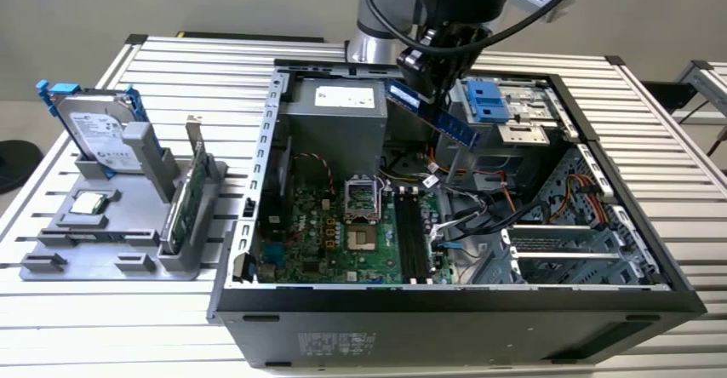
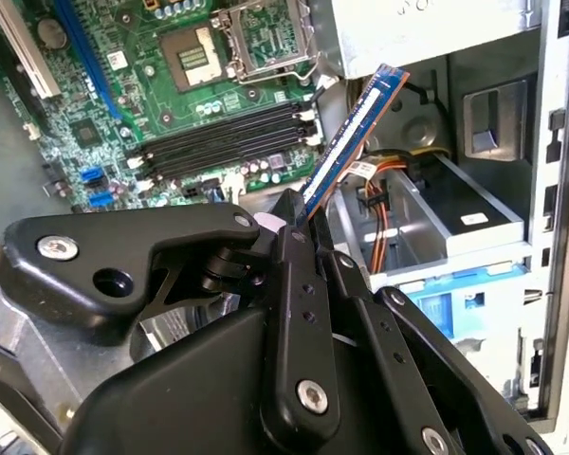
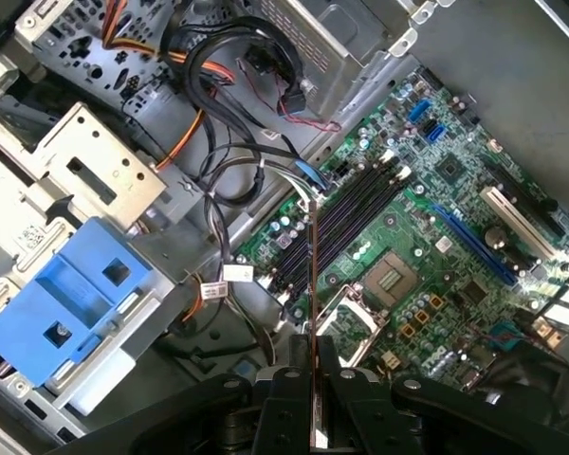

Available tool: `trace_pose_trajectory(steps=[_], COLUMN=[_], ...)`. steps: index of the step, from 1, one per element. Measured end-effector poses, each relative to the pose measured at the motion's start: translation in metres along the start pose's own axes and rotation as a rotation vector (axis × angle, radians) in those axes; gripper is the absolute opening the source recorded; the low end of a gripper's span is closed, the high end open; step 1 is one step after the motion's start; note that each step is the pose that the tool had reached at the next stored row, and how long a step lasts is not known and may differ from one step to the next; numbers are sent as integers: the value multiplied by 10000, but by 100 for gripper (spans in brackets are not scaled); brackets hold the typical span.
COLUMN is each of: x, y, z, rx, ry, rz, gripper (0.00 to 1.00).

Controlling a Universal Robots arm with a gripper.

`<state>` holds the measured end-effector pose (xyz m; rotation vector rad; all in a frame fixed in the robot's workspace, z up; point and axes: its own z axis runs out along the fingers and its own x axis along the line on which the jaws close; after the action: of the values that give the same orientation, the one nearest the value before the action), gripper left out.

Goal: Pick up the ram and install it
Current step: 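Insert the ram into the slot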

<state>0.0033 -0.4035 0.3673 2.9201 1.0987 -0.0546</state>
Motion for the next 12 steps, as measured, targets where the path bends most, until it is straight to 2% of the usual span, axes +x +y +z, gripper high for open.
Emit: trace_pose_trajectory(steps=[12], x=[0], y=[0], z=[0], rx=[67], ry=[-12], rz=[1655], gripper=[0])
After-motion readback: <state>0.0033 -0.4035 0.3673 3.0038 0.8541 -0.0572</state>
